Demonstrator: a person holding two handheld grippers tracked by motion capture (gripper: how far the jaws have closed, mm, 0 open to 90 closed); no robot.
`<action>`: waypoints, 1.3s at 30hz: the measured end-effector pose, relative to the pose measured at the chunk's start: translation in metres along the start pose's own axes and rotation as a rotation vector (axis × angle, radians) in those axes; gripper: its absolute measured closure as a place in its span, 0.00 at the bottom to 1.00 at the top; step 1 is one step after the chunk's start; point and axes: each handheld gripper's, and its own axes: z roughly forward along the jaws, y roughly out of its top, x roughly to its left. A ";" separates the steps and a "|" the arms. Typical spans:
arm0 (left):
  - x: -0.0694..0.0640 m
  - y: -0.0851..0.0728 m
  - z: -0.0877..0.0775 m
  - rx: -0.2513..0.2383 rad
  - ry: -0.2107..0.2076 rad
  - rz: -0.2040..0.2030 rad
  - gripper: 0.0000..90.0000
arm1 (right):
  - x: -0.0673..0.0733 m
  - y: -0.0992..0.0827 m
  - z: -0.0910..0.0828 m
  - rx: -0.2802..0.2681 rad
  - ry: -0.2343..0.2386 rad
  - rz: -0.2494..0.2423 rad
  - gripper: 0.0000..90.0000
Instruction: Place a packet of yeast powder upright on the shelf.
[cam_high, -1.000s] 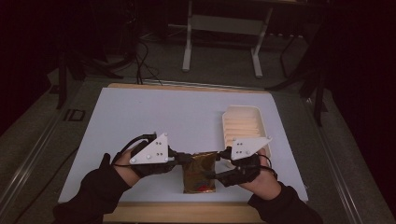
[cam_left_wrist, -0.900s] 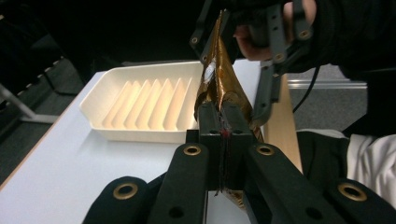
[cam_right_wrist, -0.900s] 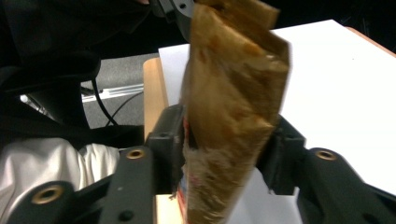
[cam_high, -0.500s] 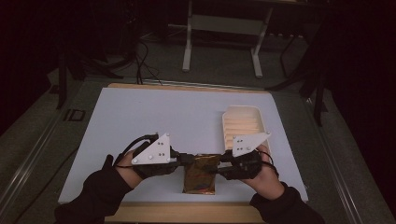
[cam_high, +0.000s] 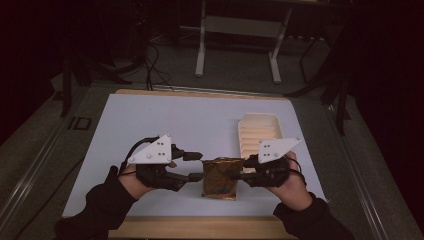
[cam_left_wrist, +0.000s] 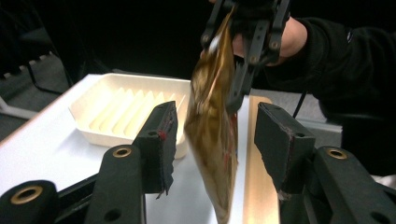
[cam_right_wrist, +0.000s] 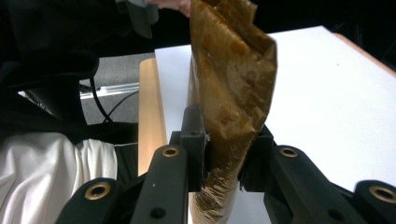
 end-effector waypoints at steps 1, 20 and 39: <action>0.002 -0.002 -0.001 -0.005 -0.009 -0.021 0.47 | -0.001 0.001 -0.003 -0.005 -0.008 -0.005 0.84; 0.005 -0.061 0.010 -0.052 0.044 -0.201 0.03 | -0.043 0.006 -0.077 -0.092 -0.215 -0.110 0.84; 0.011 -0.110 -0.016 -0.045 0.097 -0.302 0.03 | -0.082 -0.063 -0.094 -0.045 -0.205 -0.047 0.84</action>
